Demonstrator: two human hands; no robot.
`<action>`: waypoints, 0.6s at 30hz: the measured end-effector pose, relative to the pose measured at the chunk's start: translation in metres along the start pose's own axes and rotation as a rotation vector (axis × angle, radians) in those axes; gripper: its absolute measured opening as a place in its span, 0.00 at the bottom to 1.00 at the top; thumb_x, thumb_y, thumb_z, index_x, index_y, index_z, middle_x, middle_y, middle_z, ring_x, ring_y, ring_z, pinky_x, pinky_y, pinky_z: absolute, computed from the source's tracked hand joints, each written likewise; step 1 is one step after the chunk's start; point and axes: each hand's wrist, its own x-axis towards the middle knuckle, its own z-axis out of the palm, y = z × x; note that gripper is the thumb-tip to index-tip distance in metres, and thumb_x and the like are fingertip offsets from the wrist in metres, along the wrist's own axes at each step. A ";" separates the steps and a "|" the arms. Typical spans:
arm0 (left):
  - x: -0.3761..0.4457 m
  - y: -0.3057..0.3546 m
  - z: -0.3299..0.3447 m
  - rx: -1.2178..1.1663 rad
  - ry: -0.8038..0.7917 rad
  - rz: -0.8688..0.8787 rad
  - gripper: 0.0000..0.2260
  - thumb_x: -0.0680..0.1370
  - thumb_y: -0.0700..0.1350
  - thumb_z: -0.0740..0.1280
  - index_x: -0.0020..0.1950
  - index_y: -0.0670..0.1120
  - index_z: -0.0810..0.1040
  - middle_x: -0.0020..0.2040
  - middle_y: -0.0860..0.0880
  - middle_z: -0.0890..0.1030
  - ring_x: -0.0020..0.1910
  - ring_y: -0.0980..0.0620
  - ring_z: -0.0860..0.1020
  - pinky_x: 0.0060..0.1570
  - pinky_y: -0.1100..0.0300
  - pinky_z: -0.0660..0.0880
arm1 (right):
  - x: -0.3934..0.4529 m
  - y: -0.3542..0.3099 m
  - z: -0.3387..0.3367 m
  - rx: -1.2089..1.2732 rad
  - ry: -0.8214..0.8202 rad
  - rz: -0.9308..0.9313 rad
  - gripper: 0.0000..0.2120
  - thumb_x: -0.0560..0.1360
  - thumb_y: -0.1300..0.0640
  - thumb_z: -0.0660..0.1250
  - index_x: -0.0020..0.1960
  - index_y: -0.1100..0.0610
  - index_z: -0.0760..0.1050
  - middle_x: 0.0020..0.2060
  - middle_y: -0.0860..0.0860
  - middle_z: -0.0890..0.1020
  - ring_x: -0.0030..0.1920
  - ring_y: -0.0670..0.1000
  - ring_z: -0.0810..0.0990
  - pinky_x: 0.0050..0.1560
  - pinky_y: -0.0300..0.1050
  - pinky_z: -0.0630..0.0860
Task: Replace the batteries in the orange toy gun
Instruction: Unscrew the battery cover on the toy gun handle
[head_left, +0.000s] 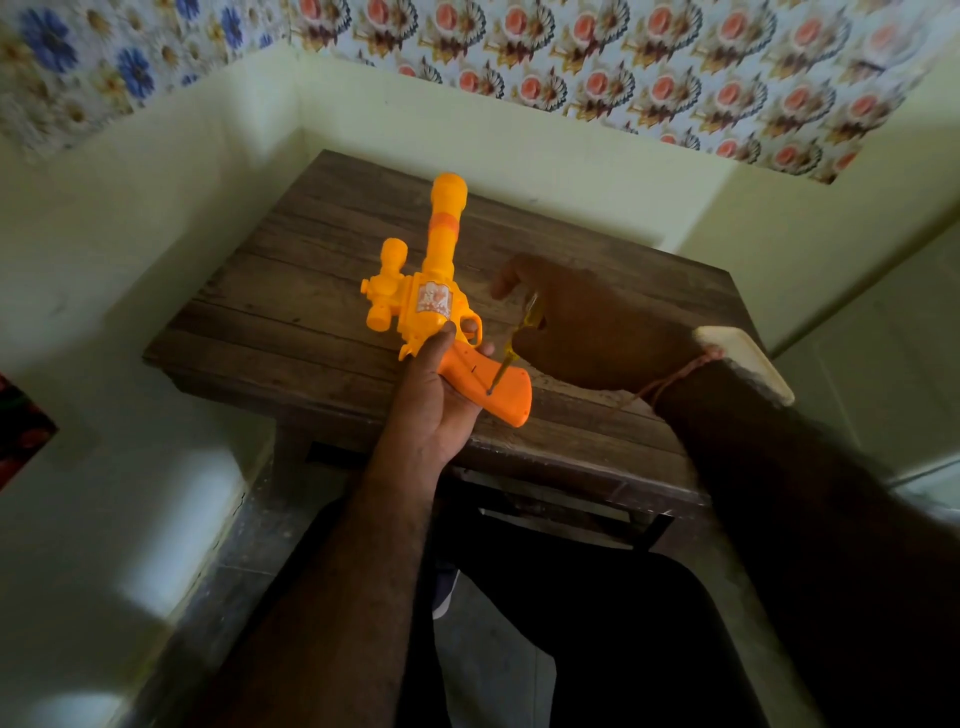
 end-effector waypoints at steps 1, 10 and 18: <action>0.000 0.000 0.000 -0.009 0.000 -0.004 0.21 0.82 0.45 0.62 0.75 0.50 0.65 0.54 0.47 0.78 0.51 0.48 0.78 0.51 0.44 0.79 | 0.000 0.000 0.001 -0.008 0.007 -0.006 0.18 0.71 0.57 0.70 0.59 0.54 0.72 0.38 0.41 0.71 0.38 0.44 0.71 0.32 0.29 0.64; 0.001 0.000 -0.002 -0.009 0.006 -0.031 0.23 0.81 0.46 0.63 0.76 0.48 0.65 0.64 0.42 0.74 0.60 0.42 0.74 0.55 0.41 0.78 | 0.000 -0.008 0.003 0.035 0.041 0.026 0.17 0.73 0.55 0.67 0.60 0.54 0.68 0.33 0.45 0.73 0.33 0.42 0.71 0.30 0.39 0.62; 0.000 0.000 -0.001 0.019 0.053 0.002 0.22 0.81 0.45 0.63 0.75 0.49 0.66 0.50 0.47 0.80 0.42 0.51 0.81 0.44 0.52 0.80 | 0.001 -0.007 0.001 0.010 0.033 0.031 0.12 0.74 0.58 0.66 0.57 0.54 0.70 0.32 0.42 0.72 0.32 0.41 0.71 0.28 0.28 0.63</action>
